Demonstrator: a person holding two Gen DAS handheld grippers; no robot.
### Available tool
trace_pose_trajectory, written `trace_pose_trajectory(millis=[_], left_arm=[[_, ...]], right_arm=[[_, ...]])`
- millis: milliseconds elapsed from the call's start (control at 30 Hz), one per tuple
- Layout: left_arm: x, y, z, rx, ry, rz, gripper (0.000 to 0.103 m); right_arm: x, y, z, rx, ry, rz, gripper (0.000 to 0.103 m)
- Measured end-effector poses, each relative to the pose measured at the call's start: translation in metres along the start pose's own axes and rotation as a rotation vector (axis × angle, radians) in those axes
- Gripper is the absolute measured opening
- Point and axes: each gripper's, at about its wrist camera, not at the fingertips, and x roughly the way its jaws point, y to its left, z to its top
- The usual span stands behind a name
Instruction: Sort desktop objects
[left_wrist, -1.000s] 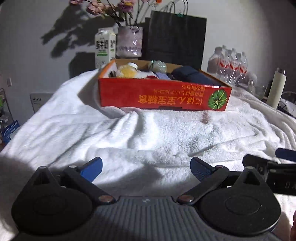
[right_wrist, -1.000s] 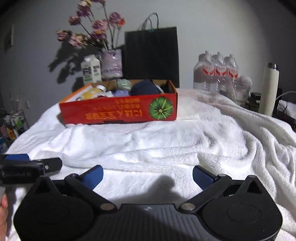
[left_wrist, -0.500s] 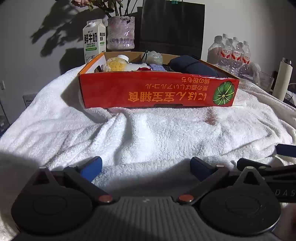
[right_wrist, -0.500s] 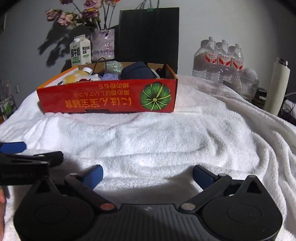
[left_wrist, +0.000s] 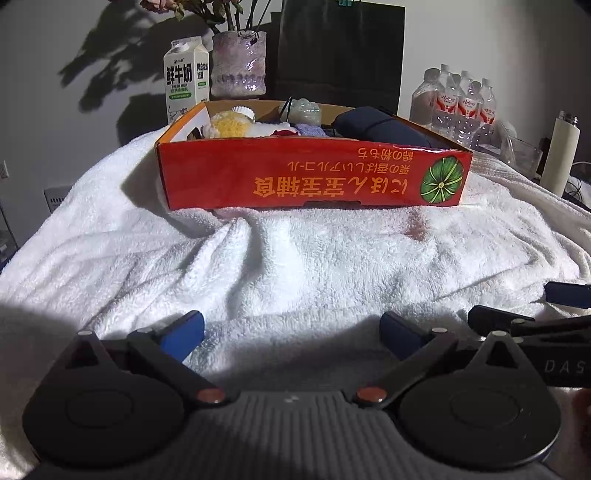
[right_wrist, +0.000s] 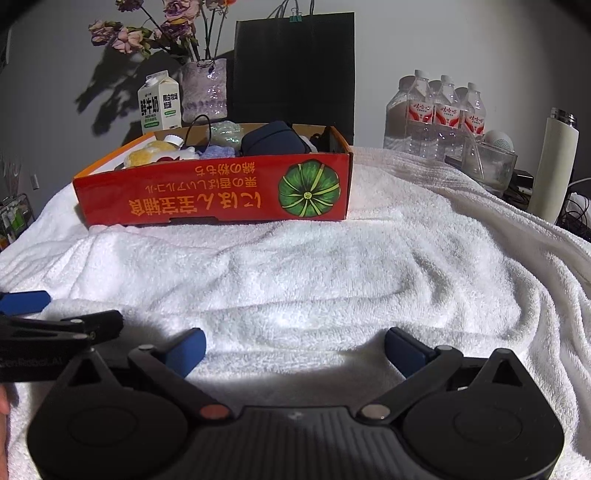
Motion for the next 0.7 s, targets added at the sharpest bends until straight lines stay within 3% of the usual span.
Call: trace_pose_trajectory(millis=[700], left_arm=[[0.0017,-0.0015,0.0002,-0.001,0.007,0.002,0.103]], right_arm=[[0.0001,0.0008,-0.0001,-0.003,0.001,-0.004,0.103]])
